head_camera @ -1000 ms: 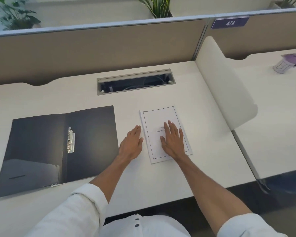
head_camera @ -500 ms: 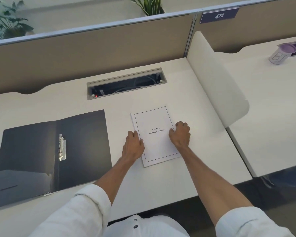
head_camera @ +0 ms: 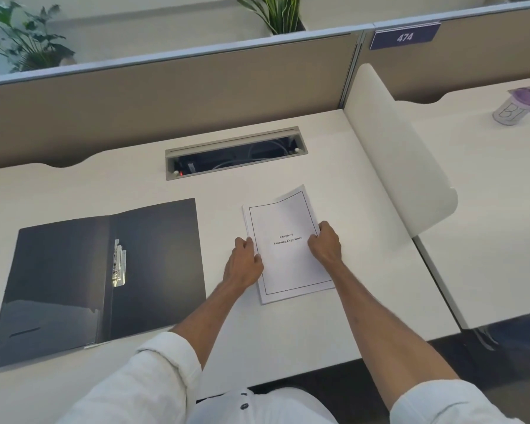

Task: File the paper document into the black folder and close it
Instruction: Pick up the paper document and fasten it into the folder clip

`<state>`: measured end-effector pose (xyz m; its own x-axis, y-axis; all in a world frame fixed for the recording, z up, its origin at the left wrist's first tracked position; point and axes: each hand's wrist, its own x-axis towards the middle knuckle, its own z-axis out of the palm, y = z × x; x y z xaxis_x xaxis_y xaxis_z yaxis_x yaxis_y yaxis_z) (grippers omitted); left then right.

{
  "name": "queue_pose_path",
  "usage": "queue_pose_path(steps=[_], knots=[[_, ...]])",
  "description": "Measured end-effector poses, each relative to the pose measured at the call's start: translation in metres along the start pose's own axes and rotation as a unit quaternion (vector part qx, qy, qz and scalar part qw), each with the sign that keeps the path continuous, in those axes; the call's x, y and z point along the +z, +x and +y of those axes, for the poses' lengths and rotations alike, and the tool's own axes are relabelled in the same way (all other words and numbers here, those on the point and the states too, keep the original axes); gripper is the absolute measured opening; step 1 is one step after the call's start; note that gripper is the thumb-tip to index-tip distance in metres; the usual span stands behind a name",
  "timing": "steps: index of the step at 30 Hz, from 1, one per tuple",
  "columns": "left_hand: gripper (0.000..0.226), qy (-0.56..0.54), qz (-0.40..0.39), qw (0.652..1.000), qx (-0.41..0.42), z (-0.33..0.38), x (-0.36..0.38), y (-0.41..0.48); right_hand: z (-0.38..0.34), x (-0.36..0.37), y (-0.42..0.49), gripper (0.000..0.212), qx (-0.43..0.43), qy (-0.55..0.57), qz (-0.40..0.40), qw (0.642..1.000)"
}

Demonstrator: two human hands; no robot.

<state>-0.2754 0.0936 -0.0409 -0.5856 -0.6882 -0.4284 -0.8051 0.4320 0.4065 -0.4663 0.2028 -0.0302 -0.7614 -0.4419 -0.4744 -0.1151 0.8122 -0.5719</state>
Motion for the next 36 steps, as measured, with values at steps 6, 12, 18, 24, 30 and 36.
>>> queue_pose_path(steps=[6, 12, 18, 24, 30, 36], knots=[[0.030, -0.030, -0.015, 0.999, 0.017, -0.015, -0.011, 0.000, -0.009, 0.002, -0.013, 0.037, -0.025, -0.027, 0.029, 0.999], [0.053, -0.076, 0.035, 0.996, 0.044, -0.039, -0.030, -0.006, -0.015, 0.004, -0.026, 0.011, -0.039, 0.005, 0.079, 0.996], [0.054, -0.161, 0.069, 0.984, 0.033, -0.081, -0.055, -0.023, -0.042, 0.016, -0.044, 0.017, -0.076, 0.117, 0.070, 0.988], [0.042, -0.223, 0.133, 0.966, 0.007, -0.137, -0.078, -0.049, -0.086, 0.068, -0.068, 0.020, -0.094, 0.228, -0.019, 0.969], [0.040, -0.254, 0.169, 0.951, -0.052, -0.202, -0.098, -0.072, -0.125, 0.138, -0.091, 0.020, -0.086, 0.233, -0.071, 0.966], [0.040, -0.255, 0.173, 0.942, -0.131, -0.259, -0.105, -0.083, -0.152, 0.191, -0.111, 0.024, -0.050, 0.214, -0.093, 0.971]])
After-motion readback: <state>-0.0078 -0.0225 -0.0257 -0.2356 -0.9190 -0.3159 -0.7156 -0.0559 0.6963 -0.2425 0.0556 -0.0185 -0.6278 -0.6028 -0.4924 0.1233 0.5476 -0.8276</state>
